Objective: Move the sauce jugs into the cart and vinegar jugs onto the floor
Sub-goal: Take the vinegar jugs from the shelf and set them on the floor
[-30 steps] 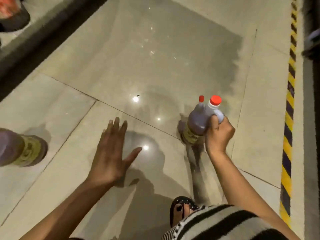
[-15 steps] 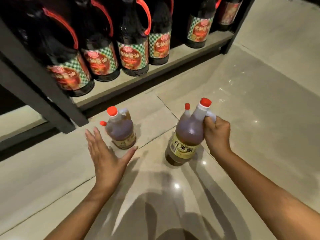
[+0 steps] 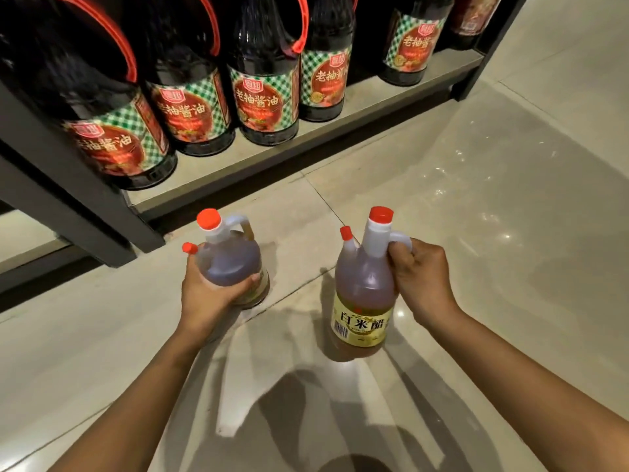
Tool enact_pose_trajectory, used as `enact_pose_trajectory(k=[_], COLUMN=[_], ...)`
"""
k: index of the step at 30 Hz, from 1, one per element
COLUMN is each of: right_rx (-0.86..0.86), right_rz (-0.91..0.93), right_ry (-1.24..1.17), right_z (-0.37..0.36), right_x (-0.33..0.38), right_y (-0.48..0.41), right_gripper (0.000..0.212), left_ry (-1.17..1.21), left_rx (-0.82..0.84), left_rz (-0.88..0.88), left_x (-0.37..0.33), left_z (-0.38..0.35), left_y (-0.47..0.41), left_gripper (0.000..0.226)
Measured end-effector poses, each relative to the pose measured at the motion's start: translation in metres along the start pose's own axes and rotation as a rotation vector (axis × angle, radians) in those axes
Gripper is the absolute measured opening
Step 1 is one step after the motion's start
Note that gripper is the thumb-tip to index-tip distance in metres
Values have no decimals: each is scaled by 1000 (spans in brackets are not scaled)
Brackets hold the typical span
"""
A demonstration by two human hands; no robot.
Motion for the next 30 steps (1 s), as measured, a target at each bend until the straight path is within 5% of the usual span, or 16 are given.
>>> enact_pose_trajectory(k=[3, 9, 18, 25, 30], right_rx=[-10, 66, 322, 404, 536], right_rz=[-61, -99, 67, 194, 345], right_ry=[-24, -16, 162, -42, -184], right_z=[5, 45, 124, 182, 208], right_x=[3, 93, 365, 577, 703], right_y=[-4, -18, -29, -3, 26], right_gripper=[35, 41, 30, 34, 36], left_ry=[170, 285, 328, 419, 516], left_rx=[40, 59, -48, -255, -386], left_rz=[69, 250, 308, 291, 258], left_x=[-10, -98, -333, -497, -571], left_z=[4, 46, 177, 276, 319], left_y=[4, 69, 202, 332, 429], left_gripper=[68, 67, 68, 69, 90])
Point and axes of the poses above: each hand's wrist, its own y-axis away from the middle knuckle, its own z-axis out of the back of the hand, x = y × z, the point moved 4 cm from there along -y, towards the middle knuckle, and after that the axes turned 10 degrees about z, right-handed, at the moved point
